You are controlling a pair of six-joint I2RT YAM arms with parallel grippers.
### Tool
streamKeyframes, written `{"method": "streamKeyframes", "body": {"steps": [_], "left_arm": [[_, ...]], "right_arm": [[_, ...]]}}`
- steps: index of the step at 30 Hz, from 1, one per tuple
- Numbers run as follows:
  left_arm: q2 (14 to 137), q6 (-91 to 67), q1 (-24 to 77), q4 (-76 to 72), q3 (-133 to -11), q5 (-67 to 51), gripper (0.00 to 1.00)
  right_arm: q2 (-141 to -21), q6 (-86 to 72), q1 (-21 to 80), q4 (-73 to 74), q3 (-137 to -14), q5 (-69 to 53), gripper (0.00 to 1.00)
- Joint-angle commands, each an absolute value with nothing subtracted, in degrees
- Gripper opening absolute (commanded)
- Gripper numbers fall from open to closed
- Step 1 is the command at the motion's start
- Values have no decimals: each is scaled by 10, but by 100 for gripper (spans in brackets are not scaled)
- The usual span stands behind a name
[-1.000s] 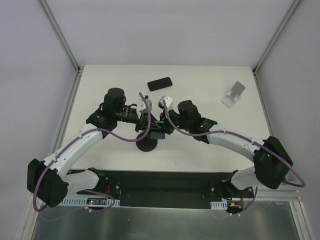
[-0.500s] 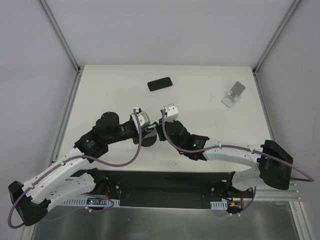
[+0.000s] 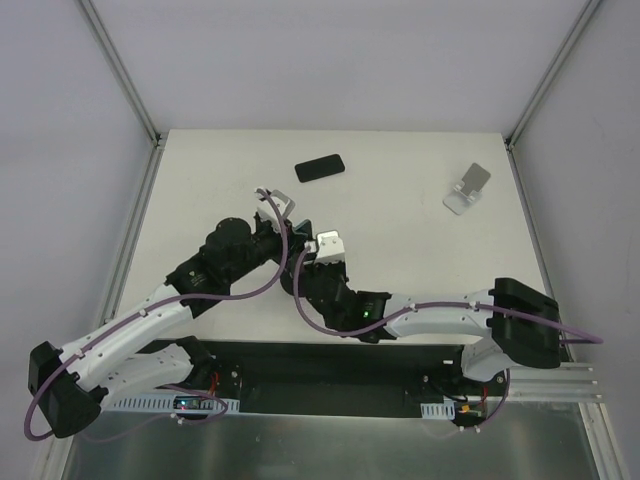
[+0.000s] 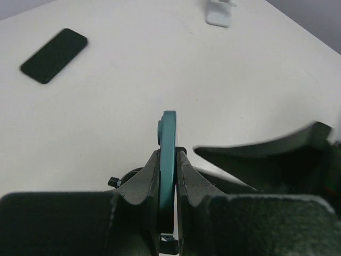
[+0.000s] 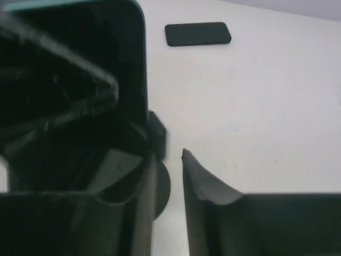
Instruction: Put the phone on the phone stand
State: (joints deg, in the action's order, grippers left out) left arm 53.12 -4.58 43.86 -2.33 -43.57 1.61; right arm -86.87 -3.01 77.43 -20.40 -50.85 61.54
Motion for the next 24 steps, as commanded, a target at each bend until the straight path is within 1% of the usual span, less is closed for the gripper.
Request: {"method": "streamKeyframes", "body": {"steps": [1,3,4,7,9,10,12,13,15,19,22,24], "left_arm": [[543,-5,408,-35,-414,174,0],[527,-5,408,-35,-405,165,0],[524,-5,408,-35,-403,159,0],[515,-7,408,-12,-399,163,0],[512,-7,408,-3,-403,163,0],[509,-7,408,-3,-403,164,0],[505,-5,405,-3,-403,164,0],[503,-5,395,-7,-402,156,0],[497,-5,380,-27,-396,141,0],[486,-5,352,-45,-392,129,0],[476,35,348,-70,-392,133,0],[480,61,329,-84,-401,94,0]], "right_arm": [[-794,112,831,-411,-469,578,47],[-774,186,831,-487,-410,542,70],[-744,250,831,-525,-396,528,71],[-682,292,811,-546,-340,495,74],[-651,261,784,-540,-310,442,74],[-629,240,749,-528,-278,425,74],[-615,169,710,-524,-256,374,74],[-610,145,675,-512,-245,358,74],[-610,118,657,-504,-241,331,74],[-613,98,640,-499,-236,308,74],[-624,84,628,-499,-236,293,74],[-630,78,625,-499,-238,287,74]]}}
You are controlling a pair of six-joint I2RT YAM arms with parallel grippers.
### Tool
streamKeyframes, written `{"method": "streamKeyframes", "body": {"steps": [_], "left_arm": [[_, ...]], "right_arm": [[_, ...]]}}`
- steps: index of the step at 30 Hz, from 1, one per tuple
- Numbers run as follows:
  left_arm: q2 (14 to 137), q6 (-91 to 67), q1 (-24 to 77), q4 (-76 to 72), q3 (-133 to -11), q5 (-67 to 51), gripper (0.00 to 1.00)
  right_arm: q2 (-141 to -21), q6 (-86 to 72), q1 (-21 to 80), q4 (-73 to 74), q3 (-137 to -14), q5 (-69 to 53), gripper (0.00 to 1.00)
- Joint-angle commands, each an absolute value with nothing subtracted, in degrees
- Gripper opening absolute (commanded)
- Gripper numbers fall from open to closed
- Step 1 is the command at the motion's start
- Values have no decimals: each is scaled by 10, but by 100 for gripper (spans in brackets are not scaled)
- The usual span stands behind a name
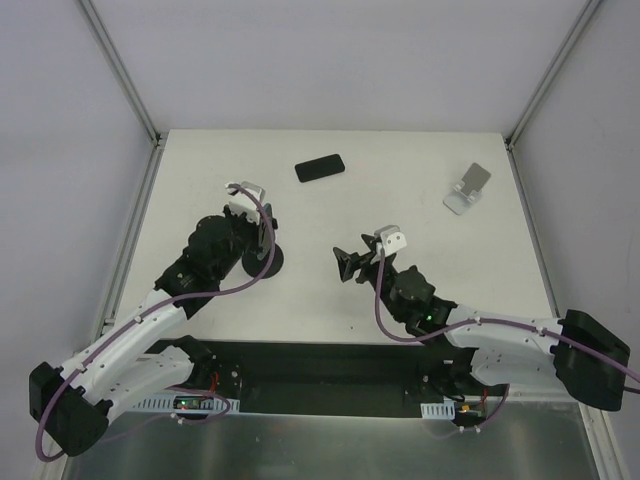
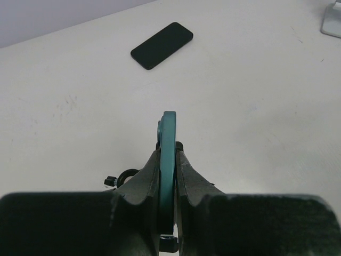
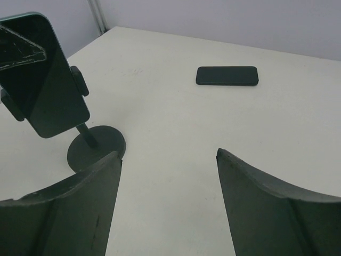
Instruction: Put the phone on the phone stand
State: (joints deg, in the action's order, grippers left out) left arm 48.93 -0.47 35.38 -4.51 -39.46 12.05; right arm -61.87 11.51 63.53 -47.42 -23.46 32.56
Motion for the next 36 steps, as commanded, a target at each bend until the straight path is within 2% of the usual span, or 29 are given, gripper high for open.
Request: {"method": "streamKeyframes", "body": {"steps": [1,3,4,9,10,11,14,18,25,30,36], "left_arm": [[482,62,316,-89,-410,70,0],[491,54,254,-114,-409,1,0],[497,52,236,-153,-406,-81,0],[571,120,158,-207,-442,-216,0],[587,127,118,-206,-473,-255,0],[605,126,98,-197,-491,-354,0],[694,125,24,-172,-572,-555,0],[856,140,-29,-110,-706,-720,0],[1065,127,-55,-47,-992,-858,0],[1106,209,-59,-4,-1040,-874,0],[1130,259,-62,26,-1041,-887,0]], "right_arm": [[-635,70,619,-499,-238,282,74],[-641,57,613,-496,-243,261,74],[-646,50,608,-488,-247,251,74],[-666,54,607,-491,-255,196,74],[-672,56,605,-494,-256,193,74],[-674,53,603,-494,-255,189,74],[-683,42,591,-499,-254,170,74],[-684,25,577,-487,-261,128,74],[-724,-36,548,-491,-283,48,73],[-779,-58,520,-514,-289,15,72],[-780,-45,497,-513,-284,28,72]]}}
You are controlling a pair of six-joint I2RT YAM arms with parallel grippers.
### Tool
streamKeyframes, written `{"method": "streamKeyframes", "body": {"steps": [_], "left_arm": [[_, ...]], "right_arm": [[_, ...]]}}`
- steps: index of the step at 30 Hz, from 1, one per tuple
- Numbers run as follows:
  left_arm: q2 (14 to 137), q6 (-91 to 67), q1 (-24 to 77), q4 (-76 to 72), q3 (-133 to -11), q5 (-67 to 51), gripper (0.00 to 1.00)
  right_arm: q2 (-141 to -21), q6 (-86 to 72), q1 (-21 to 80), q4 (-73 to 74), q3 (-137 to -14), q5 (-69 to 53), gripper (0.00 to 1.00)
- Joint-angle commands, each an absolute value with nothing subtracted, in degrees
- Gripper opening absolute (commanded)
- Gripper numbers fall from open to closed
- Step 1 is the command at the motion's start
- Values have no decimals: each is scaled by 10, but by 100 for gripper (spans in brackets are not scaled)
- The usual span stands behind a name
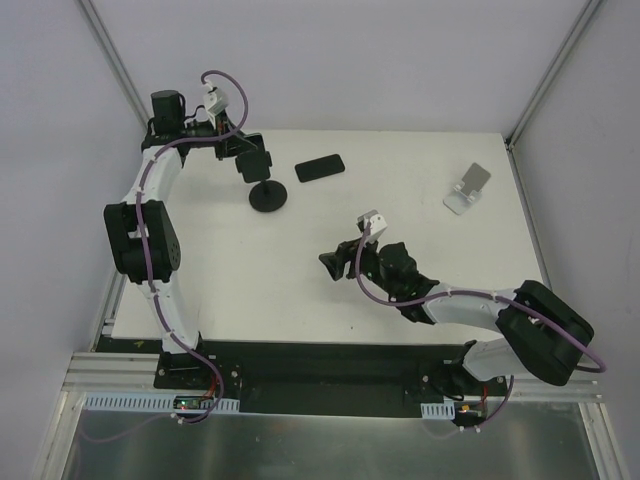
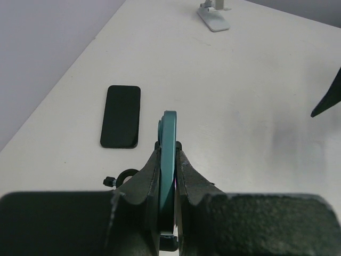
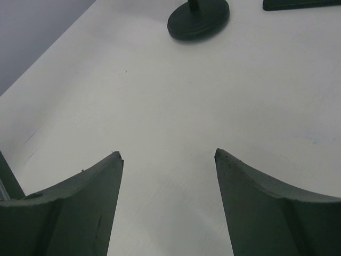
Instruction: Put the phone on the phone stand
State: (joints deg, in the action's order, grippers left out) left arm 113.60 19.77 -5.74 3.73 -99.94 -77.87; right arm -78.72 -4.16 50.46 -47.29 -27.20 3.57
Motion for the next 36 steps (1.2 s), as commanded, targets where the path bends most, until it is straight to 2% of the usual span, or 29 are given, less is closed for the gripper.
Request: {"method": "streamKeyframes", "body": {"steps": [1,18,21,22,25,26,28,29,30,33,34,36], "left_arm": [[1134,258,-62,27,-1046,-889,0],[1166,290,-21,30,-1028,-848,0],[1158,284,-20,31,-1028,-822,19],[1155,280,-21,32,-1029,-816,39],[1142,263,-21,30,-1034,-802,56],[1136,247,-20,27,-1035,-801,65],[1124,217,-21,2,-1035,-802,70],[1115,168,-21,-25,-1034,-800,80],[1108,133,-21,-84,-1030,-788,95],[1059,-48,-30,-240,-976,-733,95],[1043,-89,-32,-338,-933,-656,93],[990,-192,-34,-376,-890,-532,84]], "right_arm": [[-780,-42,497,-511,-286,29,72],[-793,-38,493,-498,-292,28,72],[-792,-39,492,-499,-291,27,72],[-792,-40,492,-500,-290,26,72],[-789,-43,491,-503,-287,25,72],[-788,-44,491,-504,-287,24,72],[-782,-43,490,-506,-282,26,72],[-780,-43,490,-508,-280,28,72],[-773,-43,490,-510,-274,32,72],[-760,-45,489,-509,-267,45,72],[-758,-56,488,-501,-268,50,72],[-747,-74,485,-442,-279,87,72]]}}
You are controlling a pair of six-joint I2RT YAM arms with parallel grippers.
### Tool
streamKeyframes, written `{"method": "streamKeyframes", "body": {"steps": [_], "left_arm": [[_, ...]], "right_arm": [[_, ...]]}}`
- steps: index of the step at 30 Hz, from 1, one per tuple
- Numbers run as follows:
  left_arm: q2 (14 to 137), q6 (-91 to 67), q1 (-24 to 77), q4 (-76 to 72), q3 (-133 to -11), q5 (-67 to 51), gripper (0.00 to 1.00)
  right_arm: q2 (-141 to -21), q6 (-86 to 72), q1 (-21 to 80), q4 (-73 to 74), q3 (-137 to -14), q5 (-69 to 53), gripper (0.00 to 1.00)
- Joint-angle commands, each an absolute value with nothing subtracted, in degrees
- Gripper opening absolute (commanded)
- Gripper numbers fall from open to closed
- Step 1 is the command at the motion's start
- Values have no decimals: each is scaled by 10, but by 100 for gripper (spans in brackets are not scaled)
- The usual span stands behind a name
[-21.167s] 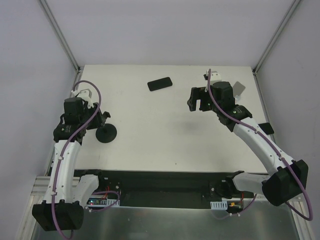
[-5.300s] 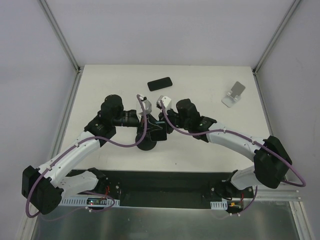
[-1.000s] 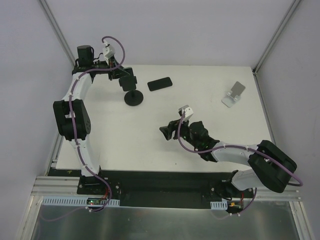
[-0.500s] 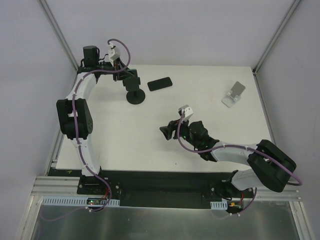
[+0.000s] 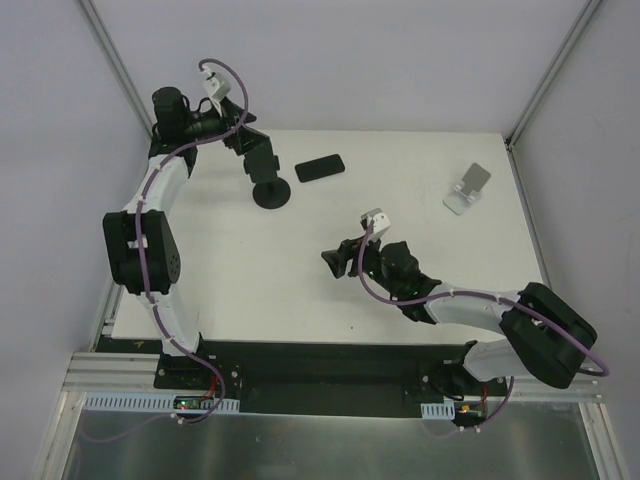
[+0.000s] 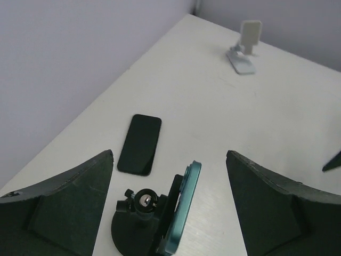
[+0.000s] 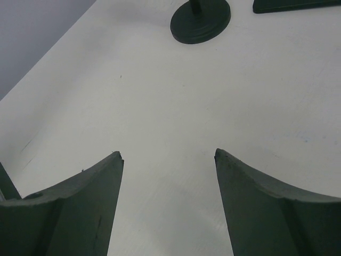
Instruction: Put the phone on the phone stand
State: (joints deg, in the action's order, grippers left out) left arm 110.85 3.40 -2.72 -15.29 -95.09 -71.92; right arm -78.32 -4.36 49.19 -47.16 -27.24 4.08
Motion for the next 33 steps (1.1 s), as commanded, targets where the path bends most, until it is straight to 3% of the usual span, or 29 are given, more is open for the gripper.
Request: {"method": "streamKeyframes", "body": {"steps": [1,4,8,11,14,18,21,27,33], "left_arm": [[967,-219,-34,-375,-842,-421,83],[858,-303,-21,-384,-699,-298,86],[710,-203,73,-342,-585,-180,88],[660,-142,167,-333,-520,-98,88],[649,-149,225,-373,-456,-74,88],[677,-150,268,-565,-355,-94,88],[693,-134,281,-572,-339,-95,88],[683,-95,294,-606,-249,-47,87],[677,-83,294,-579,-244,15,88]], "right_arm": [[-741,-83,485,-418,-293,102,72],[-711,-114,483,-332,-308,142,72],[-647,-172,474,-167,-355,184,74],[-616,-239,433,106,-442,249,76],[-617,-268,373,237,-501,306,78],[-613,-263,218,269,-539,283,82],[-620,-251,117,259,-547,244,82],[-742,-208,56,260,-650,261,84],[-887,-183,22,283,-786,178,80]]}}
